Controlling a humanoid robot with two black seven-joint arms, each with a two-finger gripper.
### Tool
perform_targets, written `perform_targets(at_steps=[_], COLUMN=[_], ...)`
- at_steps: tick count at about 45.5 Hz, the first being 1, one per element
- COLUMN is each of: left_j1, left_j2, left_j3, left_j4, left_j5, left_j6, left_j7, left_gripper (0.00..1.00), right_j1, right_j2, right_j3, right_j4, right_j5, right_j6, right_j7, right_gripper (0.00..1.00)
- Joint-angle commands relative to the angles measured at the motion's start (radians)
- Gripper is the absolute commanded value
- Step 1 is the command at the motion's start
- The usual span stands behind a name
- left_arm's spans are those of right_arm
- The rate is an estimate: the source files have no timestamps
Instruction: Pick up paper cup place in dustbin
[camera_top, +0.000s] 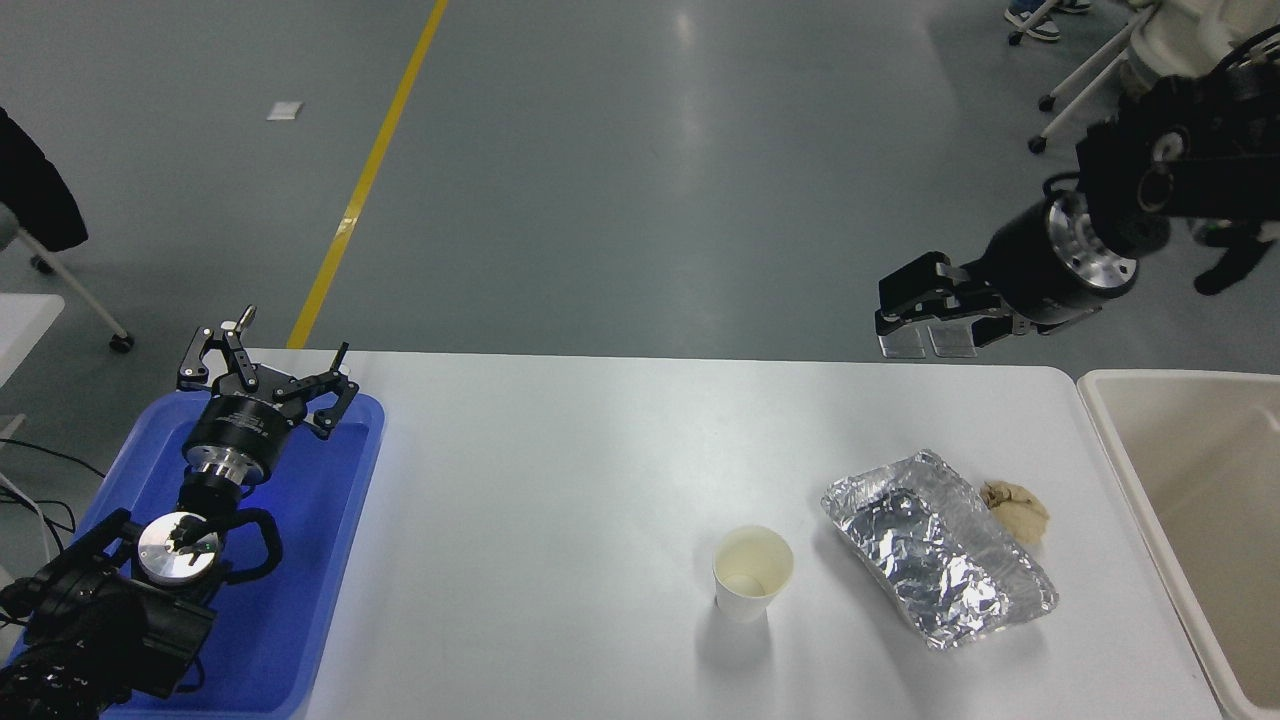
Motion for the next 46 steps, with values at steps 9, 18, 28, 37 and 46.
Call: perform_targets(at_steps=[9,18,28,37,46], left_j1=[0.000,0.000,0.000,0.000,0.000], left_j2=[0.000,0.000,0.000,0.000,0.000], left_j3=[0.000,0.000,-0.001,-0.001,0.000], left_j4=[0.001,0.001,0.001,0.001,-0.001], left_j5=[0.000,0.000,0.000,0.000,0.000], left_j6=[0.000,0.000,0.000,0.000,0.000], left_j7=[0.000,0.000,0.000,-0.001,-0.001], left_gripper=[1.00,1.00,1.00,1.00,1.00], right_j1=[0.018,-0.075,-0.200,-0.304,-0.396], right_j2=[0.018,0.034,0.090,0.145,0.203], right_j3=[0.054,0.048,0.049,0.083,0.095], right_j4=[0.083,0.070,0.069,0.035,-0.040], right_j5=[0.011,0.010,0.010,0.010,0.010], right_j6=[0.037,-0.062,-0.176,-0.249,-0.271], right_j7=[-0.001,-0.001,-0.001,-0.001,-0.001], right_gripper=[1.00,1.00,1.00,1.00,1.00])
